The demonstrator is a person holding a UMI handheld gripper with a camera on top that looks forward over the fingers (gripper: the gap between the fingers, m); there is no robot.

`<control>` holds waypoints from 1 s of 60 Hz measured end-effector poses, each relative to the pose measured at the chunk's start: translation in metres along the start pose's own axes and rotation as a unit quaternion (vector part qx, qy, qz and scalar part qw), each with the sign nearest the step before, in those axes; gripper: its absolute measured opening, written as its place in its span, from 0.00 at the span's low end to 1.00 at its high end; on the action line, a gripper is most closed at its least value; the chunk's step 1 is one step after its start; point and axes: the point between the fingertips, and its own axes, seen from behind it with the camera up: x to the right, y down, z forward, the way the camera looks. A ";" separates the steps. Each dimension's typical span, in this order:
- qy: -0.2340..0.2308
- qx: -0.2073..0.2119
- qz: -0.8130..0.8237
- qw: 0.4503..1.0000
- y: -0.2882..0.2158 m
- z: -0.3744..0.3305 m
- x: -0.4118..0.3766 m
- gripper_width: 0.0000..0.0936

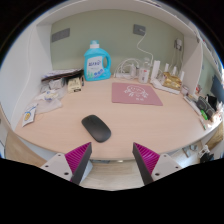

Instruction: Arrange mouse

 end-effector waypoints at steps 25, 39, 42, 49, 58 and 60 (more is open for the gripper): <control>0.020 0.031 -0.030 0.999 -0.047 0.088 -0.031 0.90; 0.000 0.038 -0.010 0.999 -0.061 0.111 -0.033 0.61; -0.010 0.037 -0.001 0.999 -0.061 0.112 -0.037 0.51; -0.012 0.035 -0.001 0.999 -0.063 0.114 -0.039 0.46; -0.017 0.023 0.004 1.000 -0.066 0.112 -0.041 0.38; -0.024 0.028 0.004 0.999 -0.073 0.108 -0.044 0.38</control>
